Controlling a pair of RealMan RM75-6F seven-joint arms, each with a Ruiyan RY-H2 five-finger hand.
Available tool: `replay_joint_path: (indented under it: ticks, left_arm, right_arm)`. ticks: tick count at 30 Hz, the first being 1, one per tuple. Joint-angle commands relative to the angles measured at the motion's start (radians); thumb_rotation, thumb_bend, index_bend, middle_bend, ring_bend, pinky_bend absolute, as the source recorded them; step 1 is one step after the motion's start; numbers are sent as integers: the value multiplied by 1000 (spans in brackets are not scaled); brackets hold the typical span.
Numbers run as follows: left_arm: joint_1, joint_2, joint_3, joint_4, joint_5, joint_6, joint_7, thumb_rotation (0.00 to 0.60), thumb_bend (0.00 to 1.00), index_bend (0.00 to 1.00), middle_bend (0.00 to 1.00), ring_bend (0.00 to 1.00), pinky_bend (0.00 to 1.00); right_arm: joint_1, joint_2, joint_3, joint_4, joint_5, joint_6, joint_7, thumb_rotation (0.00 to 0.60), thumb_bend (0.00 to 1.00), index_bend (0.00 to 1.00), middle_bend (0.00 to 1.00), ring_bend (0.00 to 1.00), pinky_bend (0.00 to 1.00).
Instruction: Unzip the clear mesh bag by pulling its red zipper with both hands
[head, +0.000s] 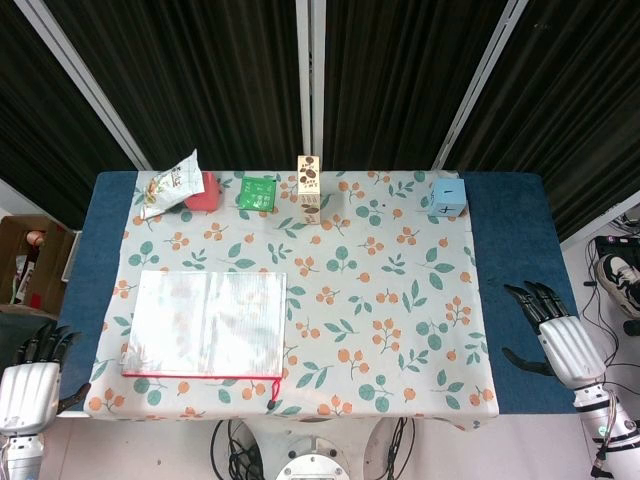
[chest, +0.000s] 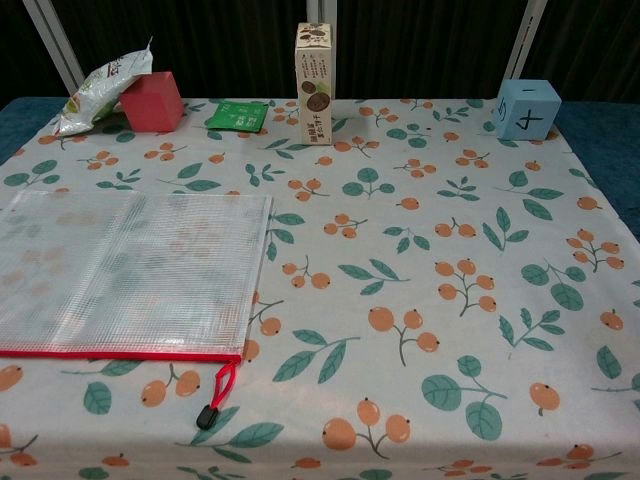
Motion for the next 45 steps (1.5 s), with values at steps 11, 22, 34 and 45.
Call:
replay_joint_path:
  ticks: [11,22,34,45]
  left_arm:
    - [-33,3,13,-8,51,-29,15,600,22,245,183,116,214]
    - [-319,-27,34,-53,295,-338,-18,600,184,321,183,116,211]
    - [-568,-177,44,54,420,-555,-45,600,221,403,190,116,204]
    - [-610,-262,72,86,410,-615,86,600,175,416,189,116,195]
  right_arm:
    - [21,6,8,-12,-5,-8,-8,600,146,50,128,0,53]
    - [30,42,14,-48,-25,14,-14,600,145,50,128,0,54]
    - [-3,53,1,-55,-8,42,-24,600,145,49,128,0,54]
    - [-25,47,-1,-45,-5,69,-22,600,145,49,125,0,52]
